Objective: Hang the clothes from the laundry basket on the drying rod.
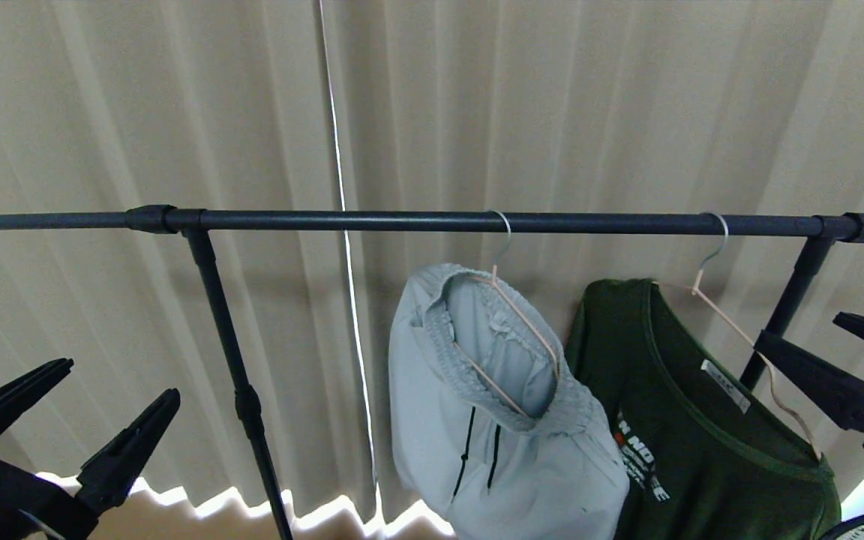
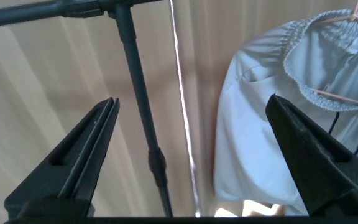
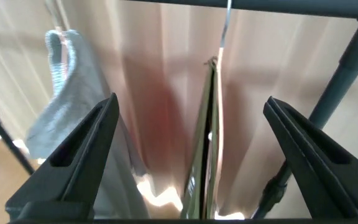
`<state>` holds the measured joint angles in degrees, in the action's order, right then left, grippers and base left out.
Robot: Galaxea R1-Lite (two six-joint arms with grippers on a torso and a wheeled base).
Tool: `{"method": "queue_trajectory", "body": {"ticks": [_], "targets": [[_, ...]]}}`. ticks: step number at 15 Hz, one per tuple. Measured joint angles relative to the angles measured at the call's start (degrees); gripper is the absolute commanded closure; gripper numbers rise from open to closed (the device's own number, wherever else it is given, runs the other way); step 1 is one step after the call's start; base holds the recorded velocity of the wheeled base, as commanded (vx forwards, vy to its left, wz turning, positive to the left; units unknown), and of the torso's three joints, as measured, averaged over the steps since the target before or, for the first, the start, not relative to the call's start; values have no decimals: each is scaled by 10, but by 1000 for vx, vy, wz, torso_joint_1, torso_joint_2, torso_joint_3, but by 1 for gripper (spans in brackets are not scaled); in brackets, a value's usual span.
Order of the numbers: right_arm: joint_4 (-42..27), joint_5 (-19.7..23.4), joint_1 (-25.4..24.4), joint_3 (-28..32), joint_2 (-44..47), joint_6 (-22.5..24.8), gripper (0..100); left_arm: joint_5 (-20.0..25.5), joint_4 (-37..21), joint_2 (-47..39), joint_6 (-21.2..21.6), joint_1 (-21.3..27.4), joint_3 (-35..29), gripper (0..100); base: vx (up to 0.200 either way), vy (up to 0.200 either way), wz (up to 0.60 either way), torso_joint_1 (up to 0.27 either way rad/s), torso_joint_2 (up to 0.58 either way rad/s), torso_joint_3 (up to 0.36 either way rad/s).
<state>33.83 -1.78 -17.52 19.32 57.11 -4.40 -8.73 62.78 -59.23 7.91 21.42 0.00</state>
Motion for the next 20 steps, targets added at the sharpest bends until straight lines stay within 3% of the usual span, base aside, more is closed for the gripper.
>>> {"method": "queue_trajectory", "body": {"ticks": [4,6,8,13,19,20], "targets": [[-7,60,-12,-56,-79,4,0,-5,-2,5,0,-1,0,0,0,0,0,0,0,0],[-9,66,-13,-66,-106,8,0,-10,-4,17,-1,-5,0,0,0,0,0,0,0,0],[-24,66,-15,-76,-128,25,0,-18,-45,43,-1,-29,0,0,0,0,0,0,0,0],[-121,64,-12,-82,-205,46,0,-21,-301,176,-68,-109,0,0,0,0,0,0,0,0],[-310,62,67,-78,-358,26,0,-13,-631,437,-91,-123,-10,0,0,0,0,0,0,0],[-320,59,84,-81,-374,15,0,-19,-657,467,-93,-125,-13,0,0,0,0,0,0,0]]}}
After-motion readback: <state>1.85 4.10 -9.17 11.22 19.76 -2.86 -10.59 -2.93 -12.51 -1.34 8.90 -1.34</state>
